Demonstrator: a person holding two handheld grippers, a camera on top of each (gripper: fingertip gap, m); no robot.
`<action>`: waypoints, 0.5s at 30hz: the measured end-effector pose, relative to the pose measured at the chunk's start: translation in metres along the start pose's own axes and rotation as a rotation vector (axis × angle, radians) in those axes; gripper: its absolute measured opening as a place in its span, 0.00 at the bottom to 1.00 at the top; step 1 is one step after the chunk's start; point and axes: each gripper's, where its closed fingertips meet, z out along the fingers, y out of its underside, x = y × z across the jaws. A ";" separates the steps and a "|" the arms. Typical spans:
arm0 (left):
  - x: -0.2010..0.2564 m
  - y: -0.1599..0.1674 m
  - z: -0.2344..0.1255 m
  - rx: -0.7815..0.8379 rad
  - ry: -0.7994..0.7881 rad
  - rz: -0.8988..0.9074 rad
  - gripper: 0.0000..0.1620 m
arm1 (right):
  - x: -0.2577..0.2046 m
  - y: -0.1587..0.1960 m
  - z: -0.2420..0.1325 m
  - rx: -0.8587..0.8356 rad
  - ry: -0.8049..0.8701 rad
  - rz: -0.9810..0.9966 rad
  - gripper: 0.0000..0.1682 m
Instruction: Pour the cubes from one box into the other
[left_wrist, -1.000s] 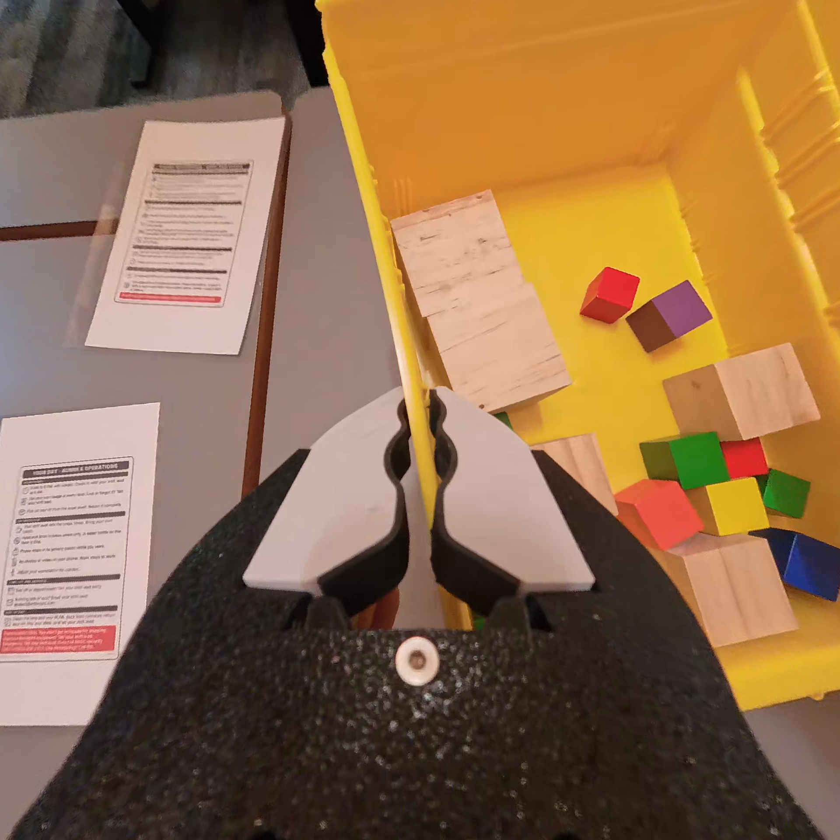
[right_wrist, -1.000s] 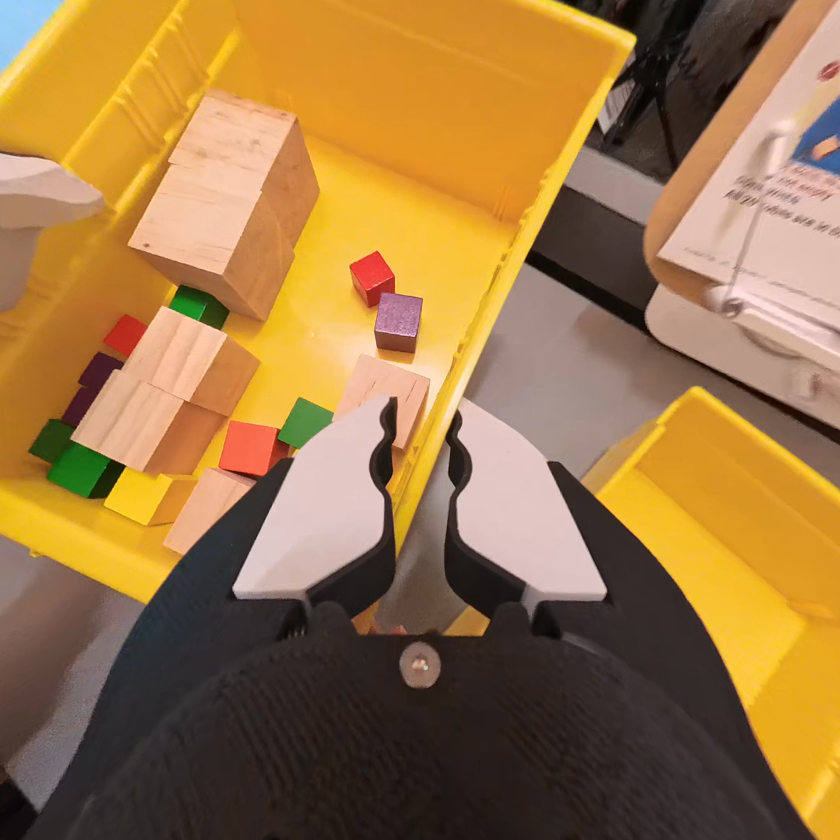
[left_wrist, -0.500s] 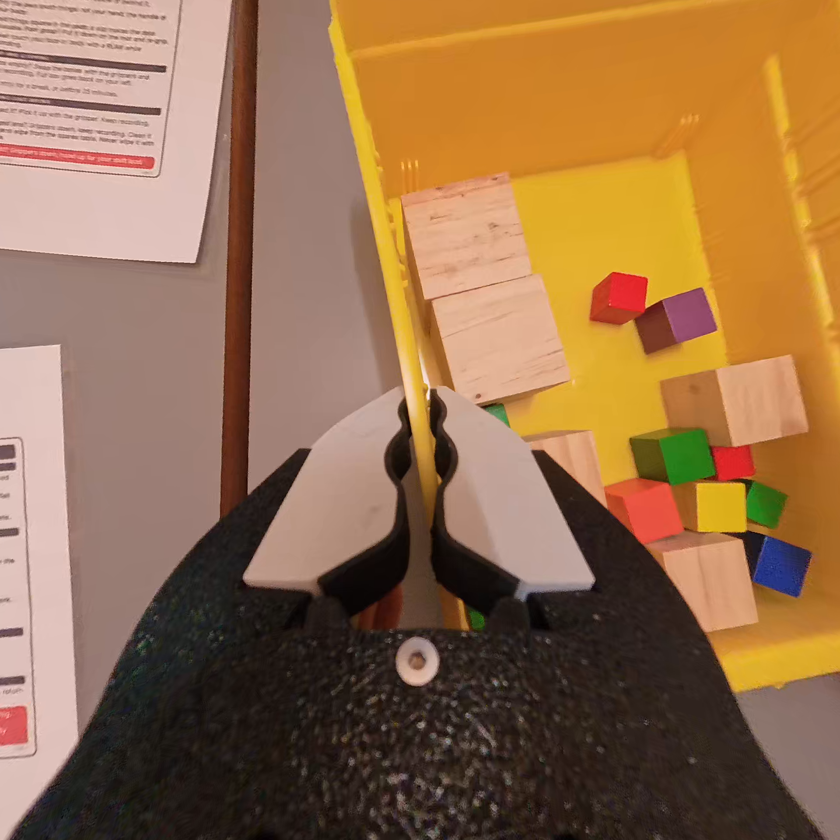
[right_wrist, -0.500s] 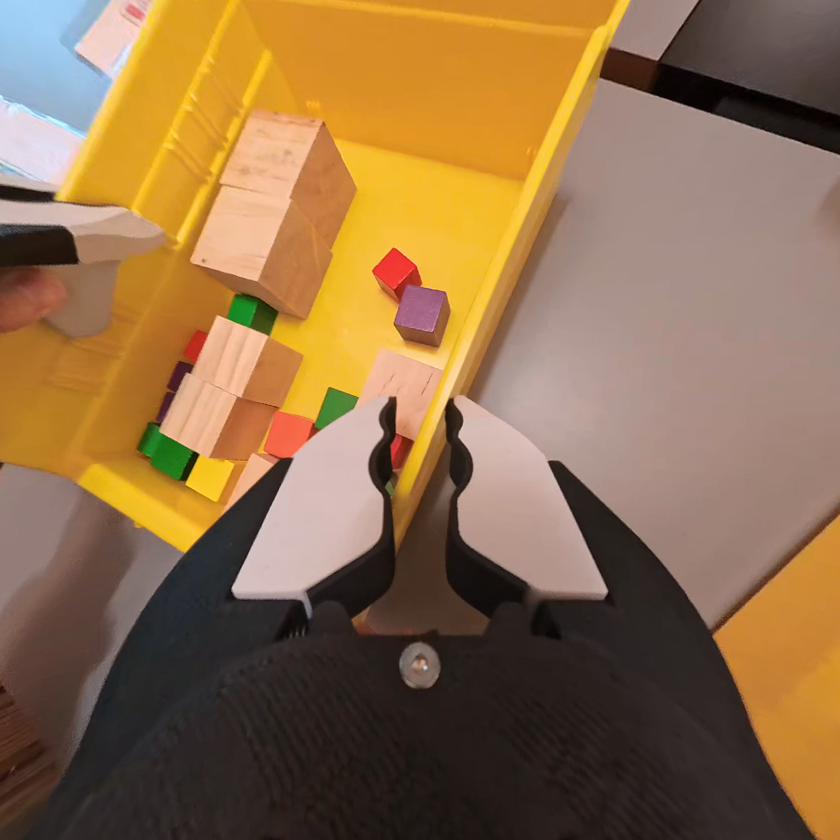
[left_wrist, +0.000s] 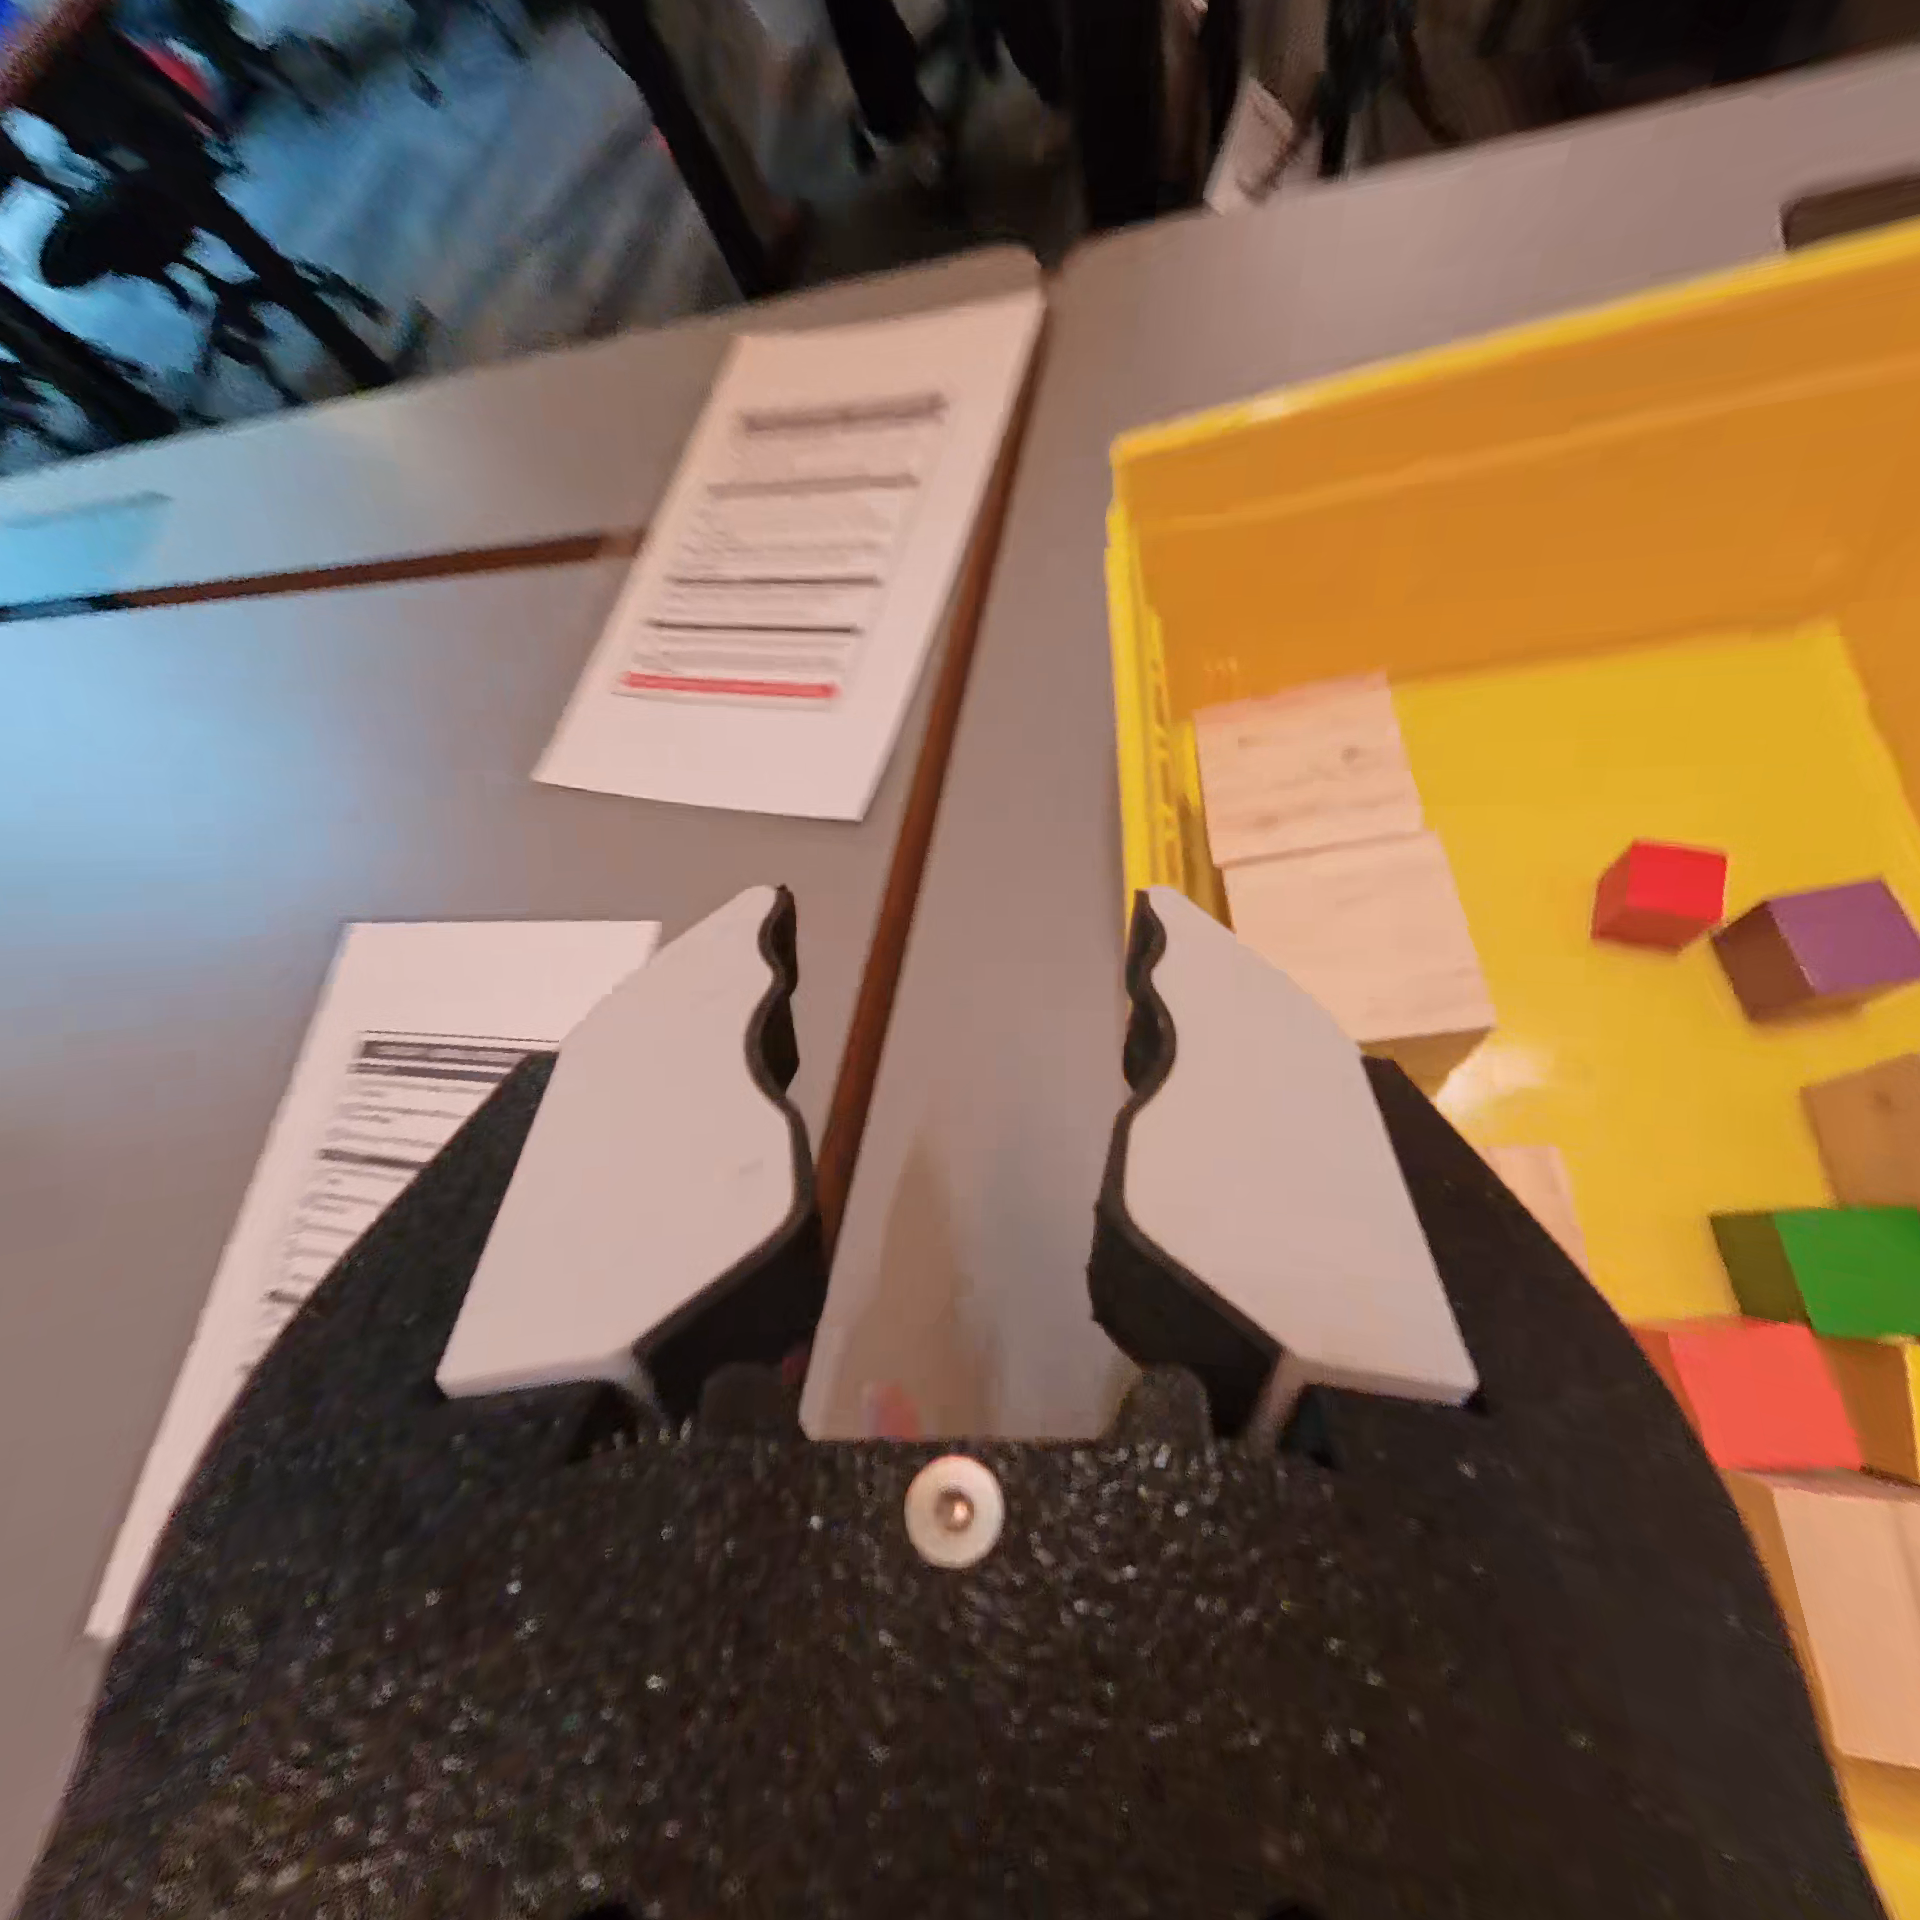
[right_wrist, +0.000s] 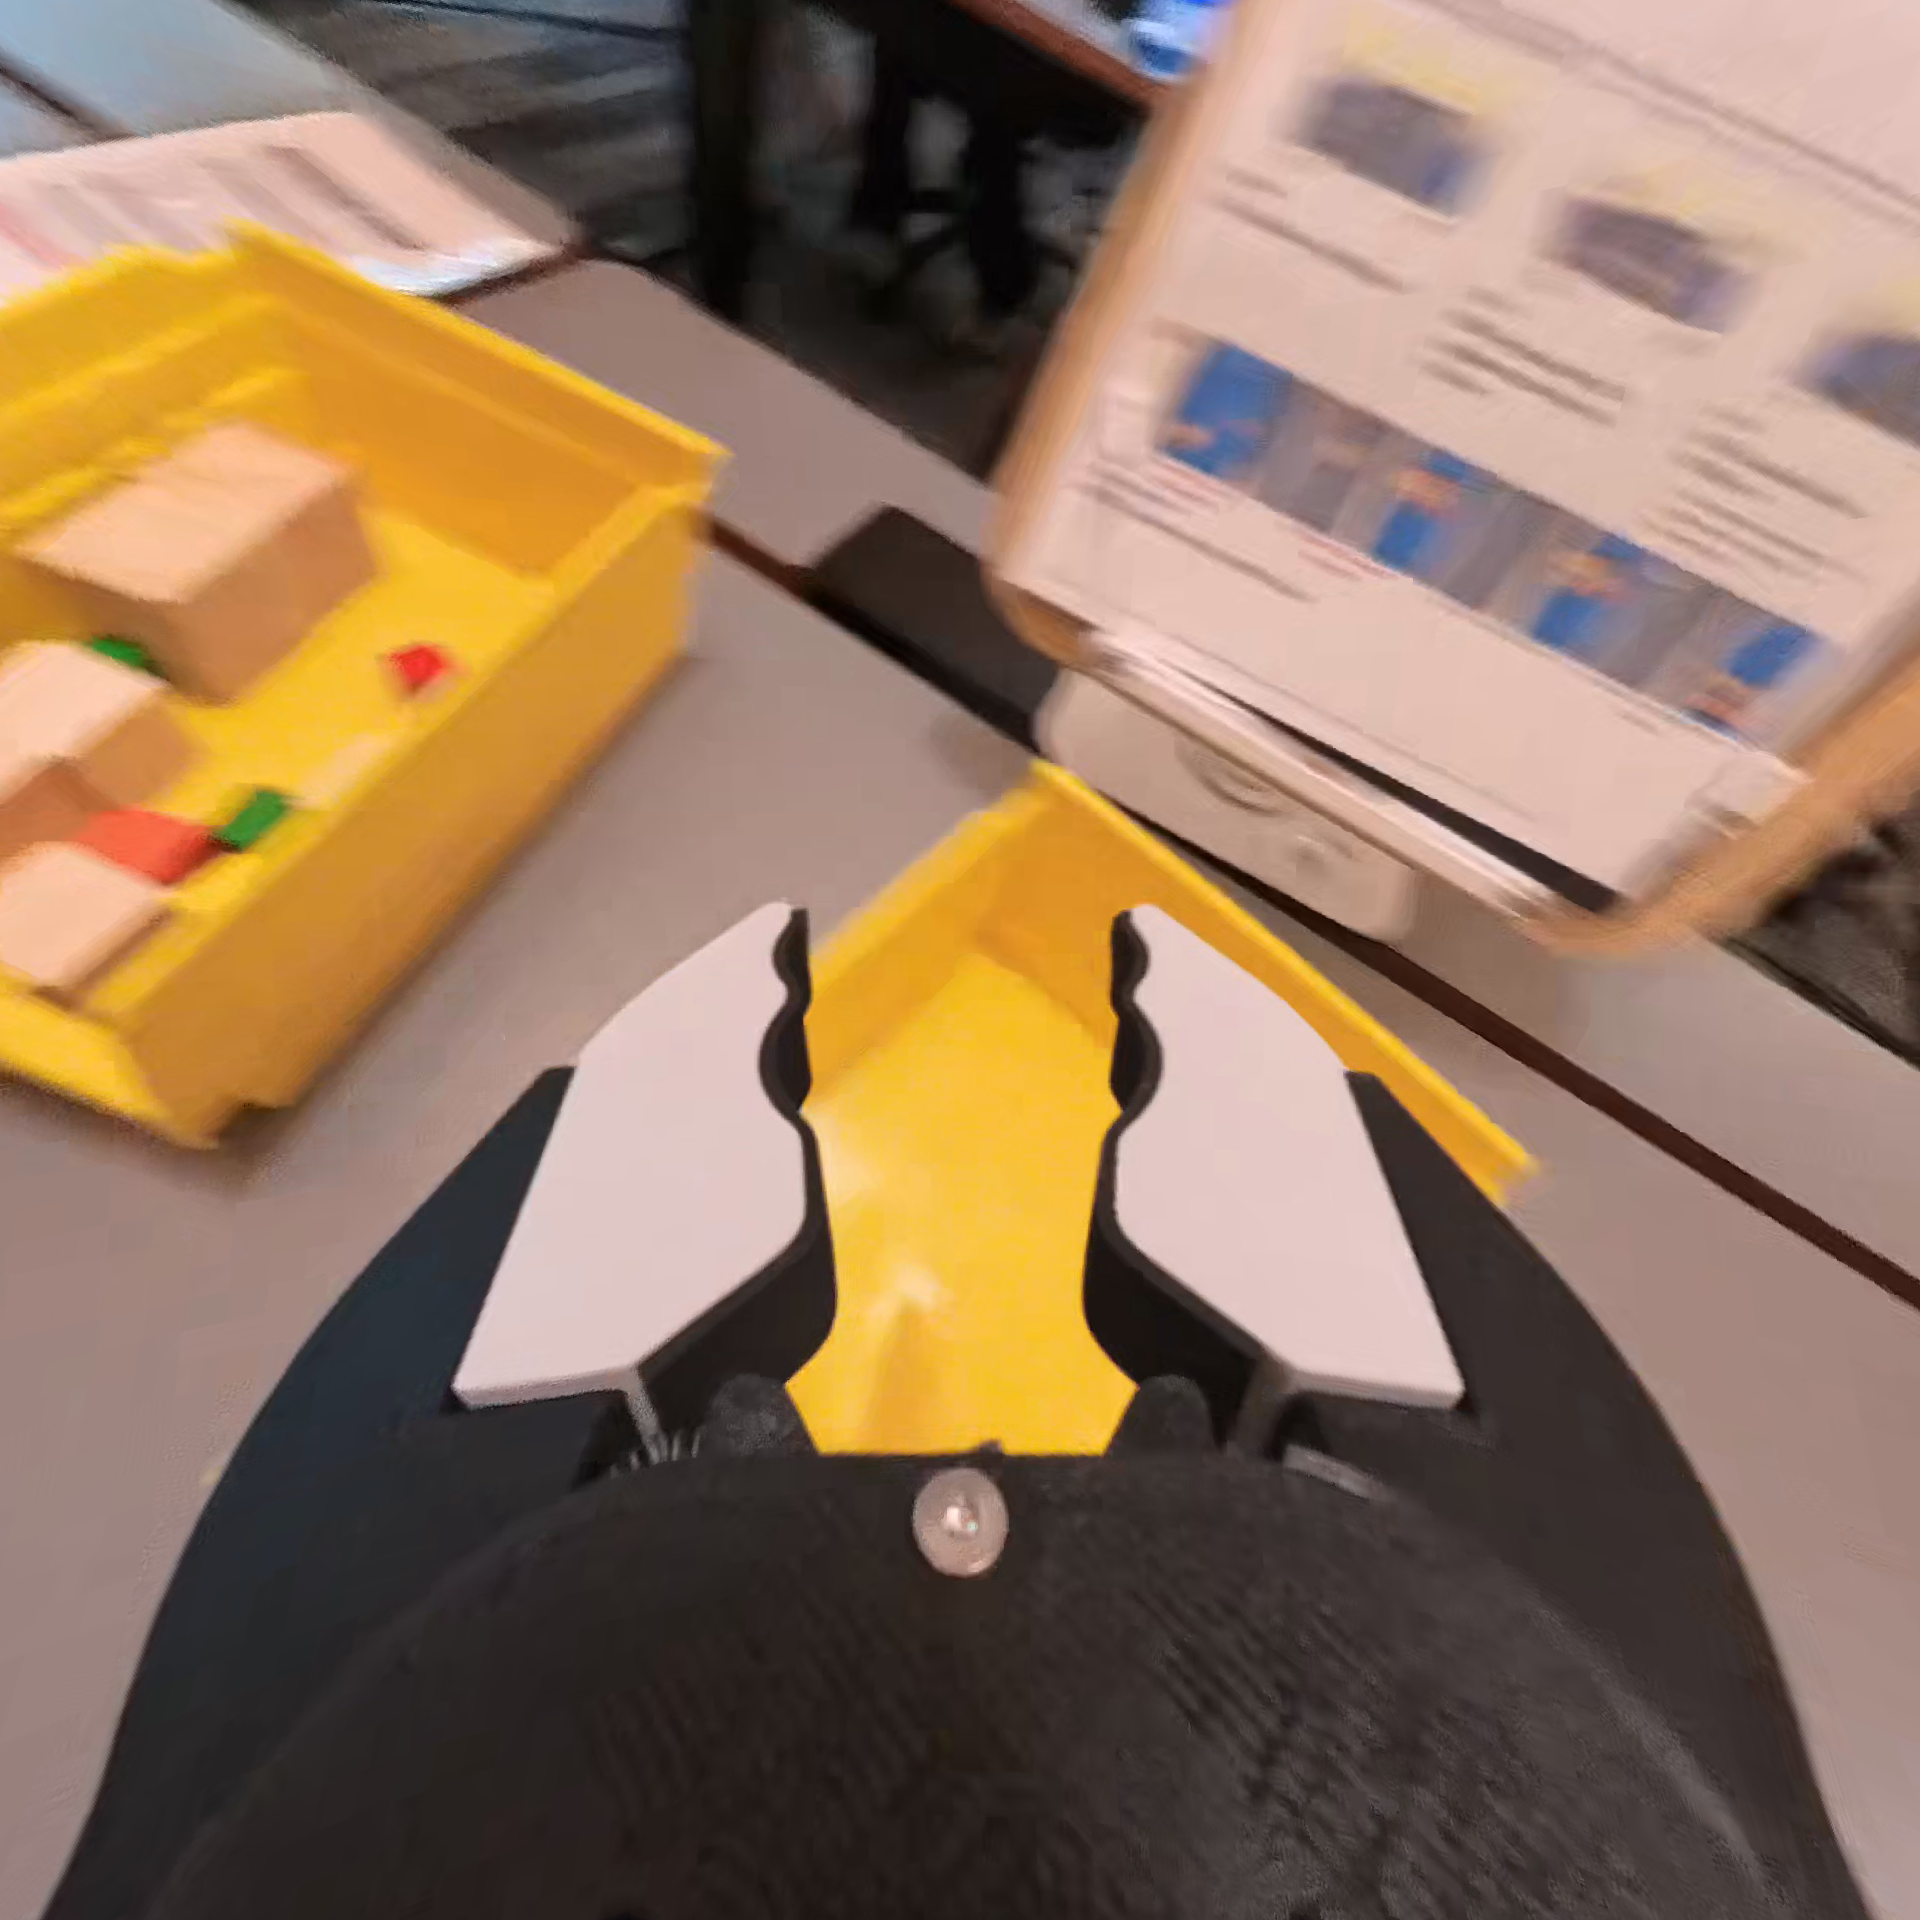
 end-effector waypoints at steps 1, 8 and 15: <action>-0.007 -0.008 -0.010 0.028 -0.041 -0.015 0.37 | 0.033 0.012 -0.012 -0.007 0.068 0.047 0.37; 0.060 -0.033 -0.070 0.120 0.216 -0.108 0.49 | 0.132 0.115 -0.027 -0.134 0.165 0.354 0.48; 0.116 -0.009 -0.102 0.107 0.322 -0.134 0.49 | 0.101 0.175 0.017 -0.331 0.042 0.276 0.28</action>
